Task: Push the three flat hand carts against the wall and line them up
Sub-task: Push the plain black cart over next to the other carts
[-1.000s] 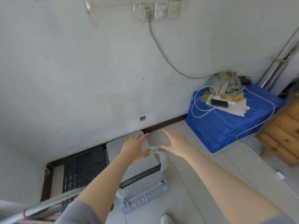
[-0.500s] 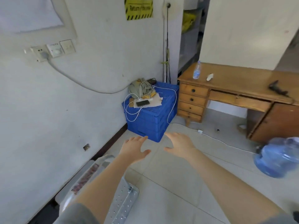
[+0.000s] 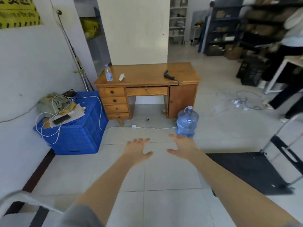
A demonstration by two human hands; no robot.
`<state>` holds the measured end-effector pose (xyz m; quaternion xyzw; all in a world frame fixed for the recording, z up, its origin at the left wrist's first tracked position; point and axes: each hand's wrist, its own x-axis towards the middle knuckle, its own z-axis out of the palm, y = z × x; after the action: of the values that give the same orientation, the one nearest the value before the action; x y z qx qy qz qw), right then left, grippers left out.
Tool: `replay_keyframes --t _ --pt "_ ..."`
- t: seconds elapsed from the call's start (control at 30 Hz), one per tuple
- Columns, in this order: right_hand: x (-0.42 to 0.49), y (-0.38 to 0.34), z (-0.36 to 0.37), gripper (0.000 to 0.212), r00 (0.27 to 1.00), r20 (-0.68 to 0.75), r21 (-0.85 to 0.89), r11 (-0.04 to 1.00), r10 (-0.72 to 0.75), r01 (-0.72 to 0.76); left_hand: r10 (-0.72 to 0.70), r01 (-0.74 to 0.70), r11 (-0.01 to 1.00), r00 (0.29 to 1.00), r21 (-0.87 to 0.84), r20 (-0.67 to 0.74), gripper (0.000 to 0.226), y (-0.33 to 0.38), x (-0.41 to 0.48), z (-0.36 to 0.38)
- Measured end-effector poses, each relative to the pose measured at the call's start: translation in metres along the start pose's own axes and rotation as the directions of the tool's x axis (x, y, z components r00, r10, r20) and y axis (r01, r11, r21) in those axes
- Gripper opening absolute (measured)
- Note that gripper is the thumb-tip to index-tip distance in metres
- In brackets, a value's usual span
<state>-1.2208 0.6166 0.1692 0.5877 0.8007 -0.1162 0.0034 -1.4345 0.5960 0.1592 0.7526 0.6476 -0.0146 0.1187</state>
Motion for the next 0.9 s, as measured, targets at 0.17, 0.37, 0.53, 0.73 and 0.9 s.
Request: replay_keyframes --t 0.17,0.37,0.53,0.73,0.9 --pt "-0.074 0.114 -0.005 0.066 0.971 -0.012 0.047 0.971 0.237 -0.236 0.236 -0.239 0.969 0.97 0.056 0.057 0.067 0.124 0.038 0.016" --pt "-0.14 0.23 -0.005 0.065 0.876 -0.03 0.143 0.87 0.481 -0.473 0.488 -0.497 0.865 0.864 0.066 0.124 0.067 0.266 0.085 0.04" --pt "-0.19 0.316 -0.013 0.069 0.734 -0.032 0.21 0.723 0.678 -0.658 0.659 -0.674 0.738 0.73 0.03 0.179 0.068 0.383 0.129 0.056" --pt "-0.265 0.401 -0.019 0.062 0.53 -0.072 0.323 0.522 0.845 -0.789 0.818 -0.845 0.534 0.523 0.018 0.238 0.067 0.539 0.145 0.074" --pt "-0.345 0.47 -0.006 0.064 0.355 -0.019 0.351 0.339 0.935 -0.873 0.894 -0.935 0.355 0.342 0.011 0.29 0.064 0.662 0.122 0.103"
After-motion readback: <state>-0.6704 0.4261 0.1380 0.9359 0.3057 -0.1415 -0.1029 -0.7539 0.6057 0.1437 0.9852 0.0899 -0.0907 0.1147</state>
